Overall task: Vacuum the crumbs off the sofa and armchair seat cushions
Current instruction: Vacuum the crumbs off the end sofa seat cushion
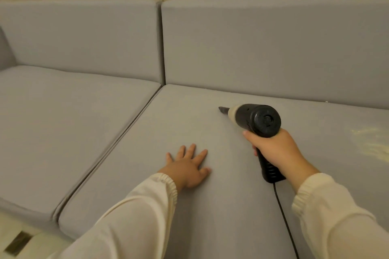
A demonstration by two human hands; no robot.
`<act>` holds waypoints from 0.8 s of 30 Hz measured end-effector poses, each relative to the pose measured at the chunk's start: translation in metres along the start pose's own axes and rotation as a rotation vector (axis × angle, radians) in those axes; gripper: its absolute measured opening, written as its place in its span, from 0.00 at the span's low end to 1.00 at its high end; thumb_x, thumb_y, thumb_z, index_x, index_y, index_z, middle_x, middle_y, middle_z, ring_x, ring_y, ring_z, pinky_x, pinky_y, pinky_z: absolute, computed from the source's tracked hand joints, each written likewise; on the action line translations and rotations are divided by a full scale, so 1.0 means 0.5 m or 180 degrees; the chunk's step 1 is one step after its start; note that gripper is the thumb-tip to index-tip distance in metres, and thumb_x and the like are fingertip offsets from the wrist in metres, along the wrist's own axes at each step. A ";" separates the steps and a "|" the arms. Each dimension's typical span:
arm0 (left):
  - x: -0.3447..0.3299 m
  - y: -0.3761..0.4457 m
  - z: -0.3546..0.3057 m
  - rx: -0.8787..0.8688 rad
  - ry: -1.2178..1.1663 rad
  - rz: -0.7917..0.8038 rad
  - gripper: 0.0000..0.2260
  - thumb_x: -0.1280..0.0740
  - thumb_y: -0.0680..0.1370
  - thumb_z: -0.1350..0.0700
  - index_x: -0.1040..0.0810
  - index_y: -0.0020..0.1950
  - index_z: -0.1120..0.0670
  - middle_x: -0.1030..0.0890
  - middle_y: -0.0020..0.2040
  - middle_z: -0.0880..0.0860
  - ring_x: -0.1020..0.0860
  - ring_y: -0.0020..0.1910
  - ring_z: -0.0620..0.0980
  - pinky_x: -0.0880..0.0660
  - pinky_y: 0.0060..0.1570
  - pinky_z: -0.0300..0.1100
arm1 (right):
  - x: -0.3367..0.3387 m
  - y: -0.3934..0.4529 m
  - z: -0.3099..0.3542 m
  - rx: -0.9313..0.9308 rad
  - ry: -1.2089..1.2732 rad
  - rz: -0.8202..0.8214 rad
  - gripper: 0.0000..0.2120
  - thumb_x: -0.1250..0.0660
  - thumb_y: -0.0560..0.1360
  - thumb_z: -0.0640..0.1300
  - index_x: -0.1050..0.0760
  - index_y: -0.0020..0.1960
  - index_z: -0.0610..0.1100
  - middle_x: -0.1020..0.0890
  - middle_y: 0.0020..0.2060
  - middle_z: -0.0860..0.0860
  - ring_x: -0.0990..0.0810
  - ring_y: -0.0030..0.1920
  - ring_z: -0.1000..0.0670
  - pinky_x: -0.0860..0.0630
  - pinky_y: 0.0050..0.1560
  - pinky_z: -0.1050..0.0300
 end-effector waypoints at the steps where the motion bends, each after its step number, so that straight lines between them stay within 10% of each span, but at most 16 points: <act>1: 0.001 0.000 -0.003 -0.0014 -0.0019 0.0005 0.32 0.51 0.83 0.31 0.58 0.84 0.35 0.62 0.85 0.47 0.62 0.83 0.56 0.62 0.77 0.69 | -0.009 -0.003 0.006 0.0029 -0.0028 0.0070 0.16 0.21 0.73 0.53 0.17 0.43 0.39 0.13 0.35 0.41 0.16 0.33 0.47 0.19 0.43 0.53; 12: -0.012 -0.011 -0.126 -0.0425 0.0138 0.0170 0.32 0.50 0.83 0.32 0.58 0.84 0.37 0.61 0.85 0.49 0.61 0.84 0.56 0.61 0.80 0.62 | 0.028 -0.129 -0.010 0.0100 -0.0425 0.0594 0.16 0.23 0.76 0.54 0.19 0.36 0.45 0.15 0.30 0.48 0.18 0.30 0.55 0.23 0.40 0.57; 24: -0.028 -0.048 -0.364 -0.0961 0.0183 0.0239 0.30 0.49 0.85 0.36 0.56 0.84 0.38 0.61 0.85 0.50 0.61 0.84 0.57 0.59 0.80 0.60 | 0.278 -0.260 -0.064 -0.0052 -0.0246 -0.0312 0.13 0.21 0.73 0.51 0.17 0.40 0.42 0.14 0.32 0.45 0.18 0.31 0.54 0.22 0.39 0.60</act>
Point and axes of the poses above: each hand's wrist, its own y-axis towards the middle knuckle, its own x-axis out of the back of the hand, z = x × y, the point moved 10 cm from there along y, towards the middle knuckle
